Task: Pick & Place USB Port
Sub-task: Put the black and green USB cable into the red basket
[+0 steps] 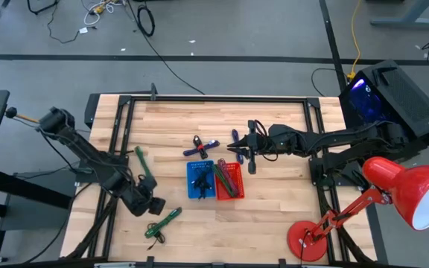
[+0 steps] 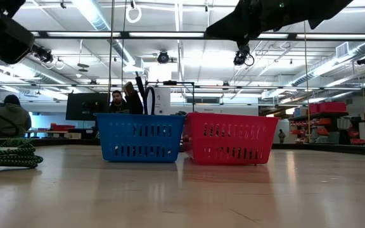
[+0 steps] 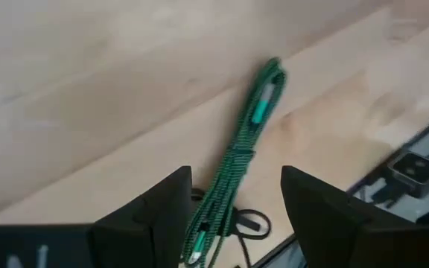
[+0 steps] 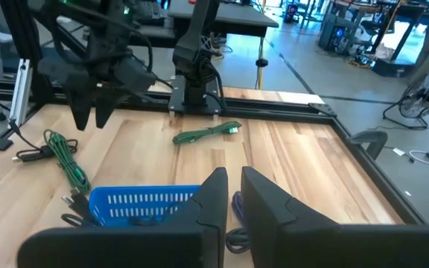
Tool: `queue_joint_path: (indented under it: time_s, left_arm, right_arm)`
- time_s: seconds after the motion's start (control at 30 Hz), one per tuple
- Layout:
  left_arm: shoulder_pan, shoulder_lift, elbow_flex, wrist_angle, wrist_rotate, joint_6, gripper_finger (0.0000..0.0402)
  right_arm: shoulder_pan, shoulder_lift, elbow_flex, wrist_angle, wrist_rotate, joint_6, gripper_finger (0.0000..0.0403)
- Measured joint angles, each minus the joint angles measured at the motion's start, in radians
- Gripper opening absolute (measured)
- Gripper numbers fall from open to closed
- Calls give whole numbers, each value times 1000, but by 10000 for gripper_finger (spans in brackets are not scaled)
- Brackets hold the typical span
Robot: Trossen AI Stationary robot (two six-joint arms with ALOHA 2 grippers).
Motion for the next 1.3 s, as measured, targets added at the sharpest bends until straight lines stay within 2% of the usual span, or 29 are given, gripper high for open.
queue_joint_path:
  time_s: [0.23,0.47,0.6,1.03,1.13,1.27,1.3]
  left_arm:
    - [15,129,0,192,74,3,213]
    - [20,249,0,241,225,-7,213]
    - [22,280,0,315,225,0,213]
    - [39,370,3,349,269,95,208]
    - [60,370,2,342,276,102,169]
    - [71,374,2,342,277,151,42]
    - [71,374,1,345,267,155,27]
  right_arm:
    - [0,0,-2,17,0,-3,41]
    - [0,0,-2,17,-1,-6,41]
    - [0,0,-3,15,-2,-4,41]
    - [0,0,-3,21,-2,-4,41]
    - [0,0,-3,21,-1,-4,41]
    - [0,0,-3,21,-1,-4,41]
    - [0,0,-3,21,-2,-4,41]
